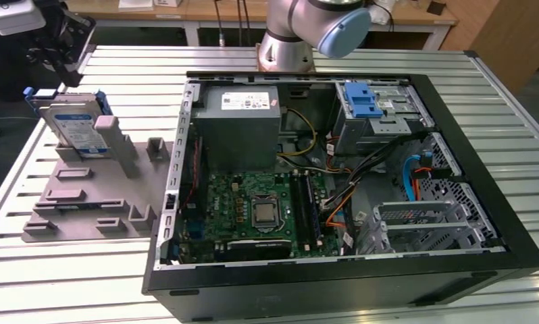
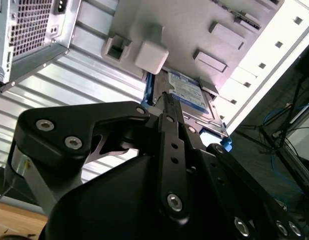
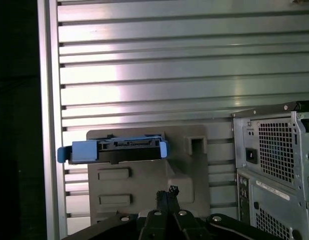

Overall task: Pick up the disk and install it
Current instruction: 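Reach for the disk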

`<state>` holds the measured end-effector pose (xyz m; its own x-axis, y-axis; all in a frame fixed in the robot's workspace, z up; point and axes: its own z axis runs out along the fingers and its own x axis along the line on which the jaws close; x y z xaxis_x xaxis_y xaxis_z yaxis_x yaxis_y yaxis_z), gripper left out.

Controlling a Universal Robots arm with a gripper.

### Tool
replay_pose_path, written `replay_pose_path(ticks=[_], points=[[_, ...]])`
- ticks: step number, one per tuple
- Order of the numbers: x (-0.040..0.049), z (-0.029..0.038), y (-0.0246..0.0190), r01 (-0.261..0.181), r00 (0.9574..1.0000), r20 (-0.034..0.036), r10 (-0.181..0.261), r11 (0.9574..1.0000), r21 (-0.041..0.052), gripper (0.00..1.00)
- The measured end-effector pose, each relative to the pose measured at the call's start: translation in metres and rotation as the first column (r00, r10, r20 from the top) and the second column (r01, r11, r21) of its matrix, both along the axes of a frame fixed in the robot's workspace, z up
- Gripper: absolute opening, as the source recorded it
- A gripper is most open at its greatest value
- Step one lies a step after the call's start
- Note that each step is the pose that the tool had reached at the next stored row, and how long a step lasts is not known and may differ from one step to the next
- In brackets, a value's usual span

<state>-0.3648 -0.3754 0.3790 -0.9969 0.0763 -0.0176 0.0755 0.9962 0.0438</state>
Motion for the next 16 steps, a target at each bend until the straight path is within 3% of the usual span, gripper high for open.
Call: replay_pose_path(ticks=[3, 7, 11, 16], points=[[-0.006, -0.001, 0.0028, 0.0, 1.0, -0.0017, 0.0, 1.0, 0.0001, 0.11], [-0.0112, -0.0023, 0.0031, 0.0, 0.9999, -0.0102, 0.0, 1.0, 0.0001, 0.11], [-0.0184, -0.0035, 0.0031, 0.0, 0.9999, -0.0144, 0.0, 1.0, 0.0001, 0.11], [-0.0388, -0.0047, 0.0035, 0.0, 0.9999, -0.016, 0.0, 1.0, 0.0001, 0.11]])
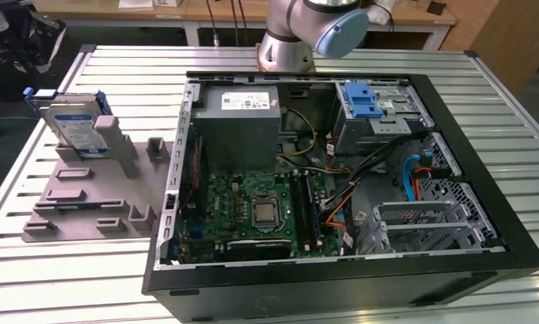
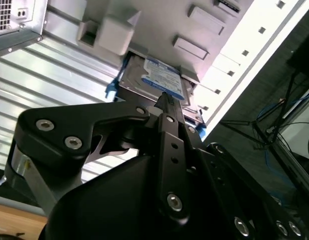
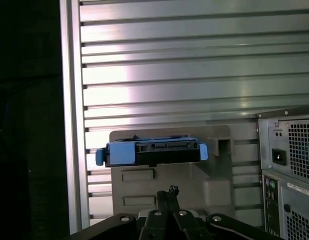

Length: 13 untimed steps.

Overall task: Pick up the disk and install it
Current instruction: 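Reach for the disk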

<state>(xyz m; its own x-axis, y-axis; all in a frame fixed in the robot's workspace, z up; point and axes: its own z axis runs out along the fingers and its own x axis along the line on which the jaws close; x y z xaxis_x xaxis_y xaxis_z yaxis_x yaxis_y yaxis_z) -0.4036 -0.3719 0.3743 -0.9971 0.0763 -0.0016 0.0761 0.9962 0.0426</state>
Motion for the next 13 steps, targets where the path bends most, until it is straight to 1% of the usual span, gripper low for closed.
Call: replay_pose_path(ticks=[3, 6, 8, 13], points=[[-0.0105, -0.0011, 0.0014, 0.0, 1.0, -0.0027, 0.0, 1.0, 0.0001, 0.11], [-0.0185, -0.0023, 0.0041, 0.0, 1.0, -0.0067, 0.0, 1.0, 0.0, 0.11], [-0.0202, -0.0032, 0.0057, 0.0, 1.0, -0.0092, 0.0, 1.0, 0.0, 0.11], [-0.0203, -0.0037, 0.0065, 0.0, 1.0, -0.0095, 0.0, 1.0, 0.0002, 0.11]])
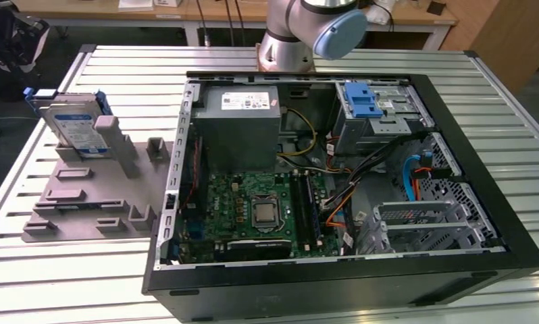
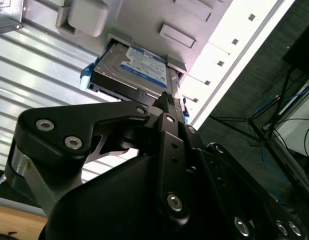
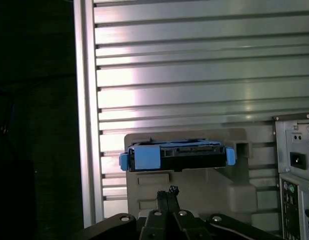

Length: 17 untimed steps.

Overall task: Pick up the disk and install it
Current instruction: 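Reach for the disk, then pick up the disk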

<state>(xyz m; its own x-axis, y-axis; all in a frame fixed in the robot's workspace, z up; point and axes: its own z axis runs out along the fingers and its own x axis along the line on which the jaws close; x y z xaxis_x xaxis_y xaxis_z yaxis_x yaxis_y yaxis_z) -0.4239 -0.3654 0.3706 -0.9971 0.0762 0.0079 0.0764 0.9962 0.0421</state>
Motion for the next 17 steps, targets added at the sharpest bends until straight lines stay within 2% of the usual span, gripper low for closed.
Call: replay_pose_path(ticks=[12, 17], points=[[0.0, -0.0004, 0.001, -0.002, 1.0, 0.0001, 0.002, 1.0, 0.0, 0.11], [0.0, -0.0004, 0.0011, -0.03, 0.9995, 0.0001, 0.03, 0.9995, 0.0, 0.11]])
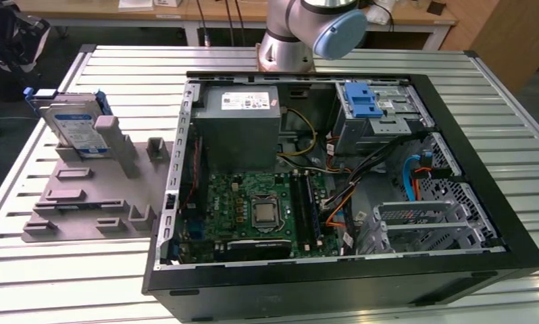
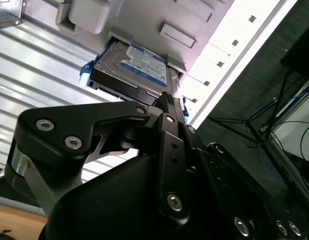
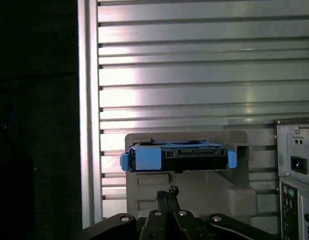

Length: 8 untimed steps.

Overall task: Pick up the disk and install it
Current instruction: 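Pick up the disk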

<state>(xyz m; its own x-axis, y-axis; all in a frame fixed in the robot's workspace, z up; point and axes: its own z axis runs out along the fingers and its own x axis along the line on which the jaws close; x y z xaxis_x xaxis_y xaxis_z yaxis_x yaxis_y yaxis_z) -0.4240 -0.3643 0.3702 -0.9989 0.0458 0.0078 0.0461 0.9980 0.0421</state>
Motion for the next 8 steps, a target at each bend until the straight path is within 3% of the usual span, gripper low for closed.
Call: replay_pose_path(ticks=[8], points=[[0.0, 0.0, 0.0, -0.033, 0.9995, -0.0001, 0.033, 0.9995, 0.0, 0.11]])
